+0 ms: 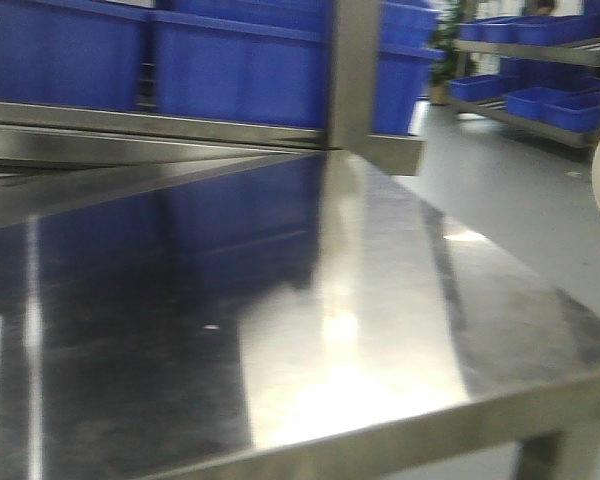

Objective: Move white bin to right shelf second layer
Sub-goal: 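Turn the base away from the table holding the bin in the right gripper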

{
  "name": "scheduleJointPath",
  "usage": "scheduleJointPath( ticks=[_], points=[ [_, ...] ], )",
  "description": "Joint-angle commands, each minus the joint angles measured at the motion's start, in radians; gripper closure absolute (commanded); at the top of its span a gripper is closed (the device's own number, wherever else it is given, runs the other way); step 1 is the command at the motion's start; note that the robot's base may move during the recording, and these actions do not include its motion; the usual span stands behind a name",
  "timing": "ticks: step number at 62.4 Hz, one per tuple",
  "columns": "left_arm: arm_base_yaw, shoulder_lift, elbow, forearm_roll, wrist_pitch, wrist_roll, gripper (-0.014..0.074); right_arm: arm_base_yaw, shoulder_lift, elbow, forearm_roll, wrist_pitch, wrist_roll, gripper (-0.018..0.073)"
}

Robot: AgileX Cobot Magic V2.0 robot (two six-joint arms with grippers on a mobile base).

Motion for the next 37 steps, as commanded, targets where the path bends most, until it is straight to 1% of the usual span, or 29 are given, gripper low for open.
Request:
scheduleJointPath(
  ticks=[1,37],
  points=[
    [-0.004,-0.017,0.027,-0.008,-0.08,-0.005,0.0512,-0.006,0.004,-0.03,-0.006,-0.089,-0.002,0.0504],
    [-0.004,-0.017,0.027,-0.008,-0.08,-0.005,0.0512,-0.006,0.004,-0.03,-0.006,-0.089,-0.002,0.0504]
  ],
)
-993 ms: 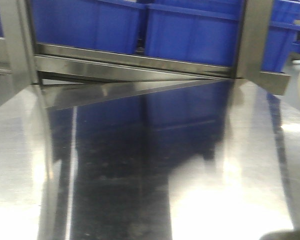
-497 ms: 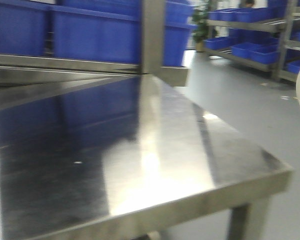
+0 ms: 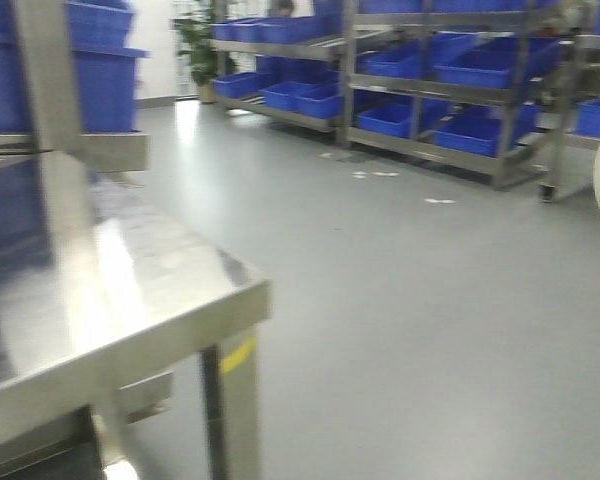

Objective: Move white bin to right shelf second layer
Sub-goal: 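Turn the base away from the table holding the bin in the right gripper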

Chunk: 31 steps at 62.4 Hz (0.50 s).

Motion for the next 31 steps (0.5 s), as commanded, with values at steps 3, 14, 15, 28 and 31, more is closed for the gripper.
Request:
scheduleJointPath(
  ticks=[3,14,15,28,31],
  points=[
    [-0.004,-0.017,0.027,-0.008,-0.08,-0.005,0.0512,-0.006,0.004,-0.03,-0.004,-0.089,-0.002,0.0504],
    [-0.004,-0.017,0.027,-0.008,-0.08,-0.005,0.0512,-0.006,0.004,-0.03,-0.004,-0.089,-0.002,0.0504],
    [-0.004,-0.017,0.027,-0.008,-0.08,-0.005,0.0512,-0.006,0.004,-0.03,-0.004,-0.089,-0.002,0.0504],
    [-0.004,-0.017,0.027,-0.008,-0.08,-0.005,0.0512,-0.006,0.004,-0.03,-0.004,-0.089,-0.002,0.0504],
    [-0.004,-0.017,0.027,-0.008,-0.08,-0.005,0.0512,-0.006,0.004,-0.03,-0.004,-0.089,-0.002,0.0504]
  ],
)
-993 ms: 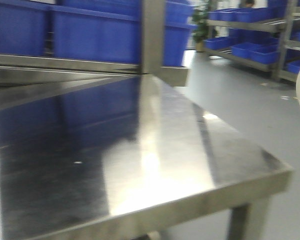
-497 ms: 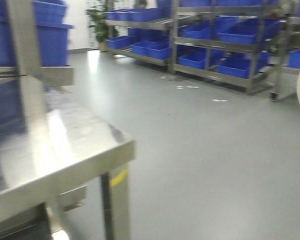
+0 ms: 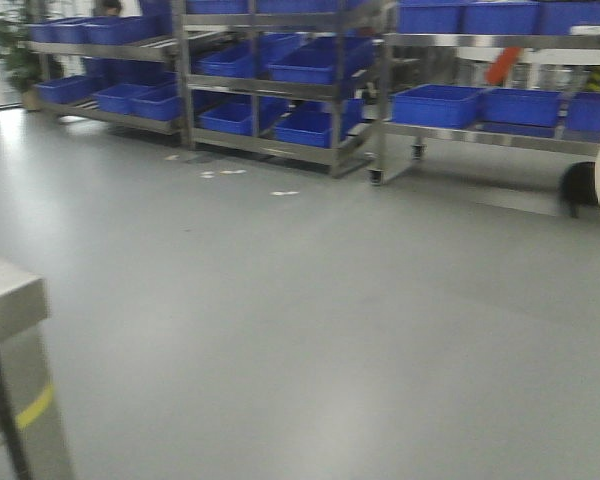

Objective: Move white bin to right shelf second layer
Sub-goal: 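Turn the base away from the table holding the bin in the right gripper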

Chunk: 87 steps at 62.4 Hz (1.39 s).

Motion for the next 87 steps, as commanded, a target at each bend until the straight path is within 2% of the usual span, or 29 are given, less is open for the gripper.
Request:
scheduleJointPath(
  ticks=[1,87],
  points=[
    [-0.004,-0.017,0.027,-0.008,-0.08,-0.005,0.0512,-0.006,0.004,-0.03,-0.002,-0.09,-0.002,0.0504],
    [-0.004,-0.017,0.027,-0.008,-0.08,-0.005,0.0512,-0.006,0.004,-0.03,-0.002,-0.09,-0.002,0.0504]
  ],
)
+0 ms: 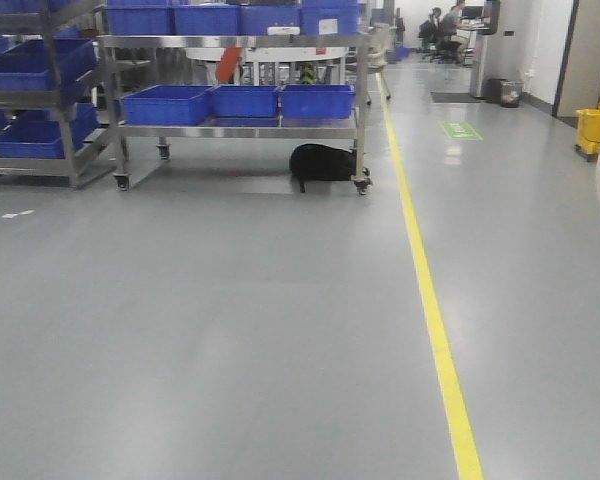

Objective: Move white bin to right shelf second layer
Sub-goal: 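Turn the base away from the table holding the bin in the right gripper, then drive forward past the blue-bin racks carrying the bin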

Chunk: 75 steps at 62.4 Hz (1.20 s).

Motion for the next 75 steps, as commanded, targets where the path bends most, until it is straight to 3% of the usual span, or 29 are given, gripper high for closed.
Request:
scheduleJointPath(
  ticks=[1,75],
  points=[
    [-0.004,-0.017,0.027,-0.008,-0.08,-0.005,0.0512,-0.006,0.004,-0.03,0.0,-0.09,-0.002,0.0504],
    [-0.004,-0.017,0.027,-0.008,-0.08,-0.005,0.0512,-0.006,0.004,-0.03,0.0,-0.09,-0.002,0.0504]
  ],
)
